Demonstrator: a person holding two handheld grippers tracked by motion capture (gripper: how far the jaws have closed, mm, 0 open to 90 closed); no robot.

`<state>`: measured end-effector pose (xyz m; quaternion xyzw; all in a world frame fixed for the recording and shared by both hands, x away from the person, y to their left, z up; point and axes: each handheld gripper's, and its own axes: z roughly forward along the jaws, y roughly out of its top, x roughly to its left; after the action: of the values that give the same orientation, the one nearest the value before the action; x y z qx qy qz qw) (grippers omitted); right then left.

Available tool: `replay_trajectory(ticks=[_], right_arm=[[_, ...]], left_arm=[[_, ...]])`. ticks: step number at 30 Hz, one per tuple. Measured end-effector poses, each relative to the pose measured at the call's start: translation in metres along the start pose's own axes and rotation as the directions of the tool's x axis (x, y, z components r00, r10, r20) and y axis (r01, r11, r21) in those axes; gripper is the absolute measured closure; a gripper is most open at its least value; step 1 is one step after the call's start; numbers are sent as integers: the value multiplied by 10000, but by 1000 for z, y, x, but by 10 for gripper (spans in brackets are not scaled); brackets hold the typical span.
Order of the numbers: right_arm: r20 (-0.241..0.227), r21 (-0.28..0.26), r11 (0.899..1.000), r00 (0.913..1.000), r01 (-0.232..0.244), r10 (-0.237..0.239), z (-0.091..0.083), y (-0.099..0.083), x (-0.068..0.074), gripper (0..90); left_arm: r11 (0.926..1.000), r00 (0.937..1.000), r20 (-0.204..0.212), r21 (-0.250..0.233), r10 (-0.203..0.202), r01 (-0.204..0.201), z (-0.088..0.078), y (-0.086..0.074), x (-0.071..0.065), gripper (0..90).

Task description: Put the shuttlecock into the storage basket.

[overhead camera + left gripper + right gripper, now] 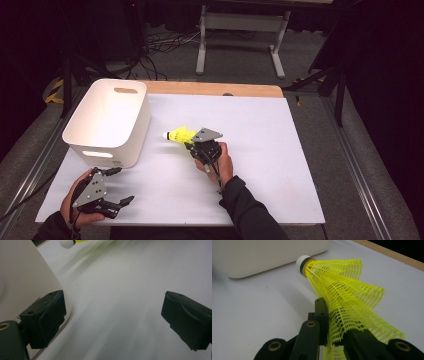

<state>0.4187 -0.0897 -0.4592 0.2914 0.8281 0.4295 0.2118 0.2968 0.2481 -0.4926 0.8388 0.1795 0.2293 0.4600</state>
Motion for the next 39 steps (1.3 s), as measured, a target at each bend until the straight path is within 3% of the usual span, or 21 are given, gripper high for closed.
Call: replay_trajectory(ticks=[16, 18, 26, 28, 30, 39], right_arm=[[-777, -236, 9970, 9941, 743, -759, -48, -14, 8, 858], [-910, -269, 9964, 9925, 799, -820, -52, -16, 10, 858], [-1285, -226, 9926, 9843, 1194, -1213, -60, -23, 20, 858], [-1304, -182, 9910, 9823, 1330, -1342, -62, -24, 23, 858], [-1457, -135, 9878, 9770, 1554, -1557, -65, -25, 27, 858], [-2234, 230, 9775, 9541, 2096, -1993, -66, -27, 37, 857]], left_arm=[[9997, 9992, -333, 108, -237, 240, 1, 2, -1, 80], [9997, 9984, -509, 81, -235, 239, 0, 2, -2, 83], [9995, 9982, -521, 74, -307, 311, -1, 3, -1, 103], [9987, 9977, -437, -66, -516, 514, -2, 3, 0, 107], [9981, 9976, -301, -22, -622, 621, 0, 3, -1, 109], [9990, 9992, 121, 207, -390, 388, 12, 11, -9, 121]])
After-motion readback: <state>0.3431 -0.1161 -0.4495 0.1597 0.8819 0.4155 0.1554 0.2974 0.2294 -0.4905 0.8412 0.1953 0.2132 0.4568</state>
